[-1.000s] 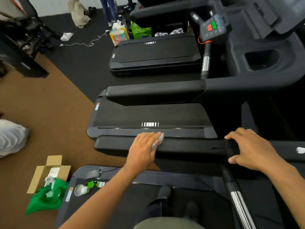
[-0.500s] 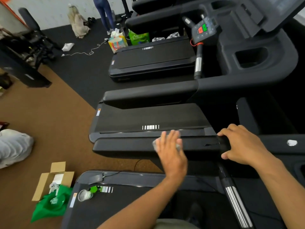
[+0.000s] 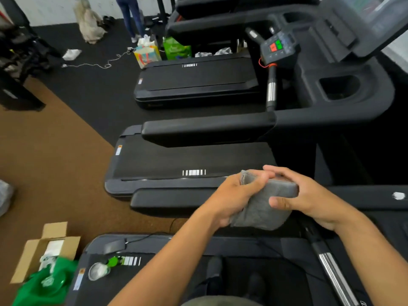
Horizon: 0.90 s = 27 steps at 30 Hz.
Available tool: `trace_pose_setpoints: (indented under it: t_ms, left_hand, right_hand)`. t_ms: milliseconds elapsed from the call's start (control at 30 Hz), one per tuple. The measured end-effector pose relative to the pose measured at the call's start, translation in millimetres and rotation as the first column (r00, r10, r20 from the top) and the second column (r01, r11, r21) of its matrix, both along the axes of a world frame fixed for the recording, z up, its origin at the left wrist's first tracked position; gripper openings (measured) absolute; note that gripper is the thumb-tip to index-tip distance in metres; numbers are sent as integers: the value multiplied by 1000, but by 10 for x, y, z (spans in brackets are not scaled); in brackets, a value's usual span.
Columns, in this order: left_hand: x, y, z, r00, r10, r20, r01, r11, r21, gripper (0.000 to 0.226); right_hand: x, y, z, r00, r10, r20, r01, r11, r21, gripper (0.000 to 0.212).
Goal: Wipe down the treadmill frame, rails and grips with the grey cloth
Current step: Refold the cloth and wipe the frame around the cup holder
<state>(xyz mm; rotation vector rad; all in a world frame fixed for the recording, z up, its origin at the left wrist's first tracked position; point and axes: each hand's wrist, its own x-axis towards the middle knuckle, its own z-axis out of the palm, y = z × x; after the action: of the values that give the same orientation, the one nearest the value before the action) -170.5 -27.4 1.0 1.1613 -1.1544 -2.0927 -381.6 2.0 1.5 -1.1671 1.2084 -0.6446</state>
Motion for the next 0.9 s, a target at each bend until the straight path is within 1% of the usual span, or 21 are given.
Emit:
trace_pose_setpoints:
  t_ms: [67, 133, 200, 267, 333, 400, 467, 533, 567, 600, 633, 667, 700, 767, 800, 833, 867, 900]
  left_hand:
    - [87, -76, 12, 995, -90, -39, 87, 995, -57, 34]
    - [110, -132, 11, 992, -117, -54, 112, 990, -88, 40]
    - [101, -172, 11, 989, -127, -70, 123, 991, -60, 37]
    - [64, -203, 21, 989, -147, -10, 146, 987, -63, 30]
    - [4, -230, -15, 970, -171, 171, 204, 958, -202, 27]
    - [-54, -250, -59, 933, -147, 330, 264, 900, -346, 30]
    - [-109, -265, -139, 904, -196, 380, 341, 867, -363, 35]
    - [-155, -257, -223, 852, -264, 452, 439, 830, -345, 34]
    - [-173, -245, -279, 828, -280, 486, 472, 816, -334, 29]
    - [-185, -216, -327, 815, -297, 498, 491, 810, -321, 23]
    - [-195, -171, -361, 818, -315, 482, 493, 816, -303, 14]
    - [-203, -126, -384, 830, -328, 450, 480, 832, -278, 7]
    - [-209, -91, -402, 851, -331, 407, 453, 856, -251, 4]
    - [-234, -50, -407, 898, -305, 318, 373, 910, -182, 8]
    - [-247, -36, -388, 918, -294, 264, 336, 933, -130, 11]
    - [-267, -26, -366, 934, -290, 210, 310, 948, -70, 15]
    - [-285, -18, -338, 944, -287, 164, 293, 956, -12, 18]
    - [-299, -18, -314, 950, -285, 130, 283, 959, 35, 21]
  right_hand:
    - [145, 45, -28, 977, -47, 210, 33, 997, 66, 71]
    - [252, 153, -97, 927, -120, 355, 81, 989, 122, 64]
    - [335, 297, -136, 883, -219, 415, 165, 973, 162, 56]
    - [387, 425, -156, 841, -352, 412, 286, 934, 214, 43]
    - [395, 540, -162, 831, -453, 322, 396, 889, 229, 34]
    - [350, 638, -151, 843, -507, 180, 474, 859, 195, 29]
    - [266, 695, -112, 847, -532, 14, 525, 840, 136, 23]
    - [160, 693, -91, 820, -508, -264, 532, 846, 25, 13]
    - [111, 673, -71, 771, -478, -421, 514, 857, -30, 12]
    - [68, 639, -40, 706, -446, -550, 485, 871, -84, 21]
    - [34, 594, -3, 652, -432, -623, 462, 878, -126, 30]
    - [11, 550, 34, 621, -434, -652, 442, 882, -166, 32]
    - [1, 506, 69, 610, -436, -662, 425, 885, -191, 29]
    - [4, 451, 111, 604, -457, -653, 434, 876, -212, 14]
    - [16, 439, 103, 590, -486, -645, 457, 859, -229, 11]
    - [46, 446, 104, 549, -525, -650, 475, 836, -274, 23]
    - [84, 475, 104, 509, -564, -650, 481, 813, -329, 42]
    - [133, 522, 132, 497, -594, -633, 476, 796, -374, 60]
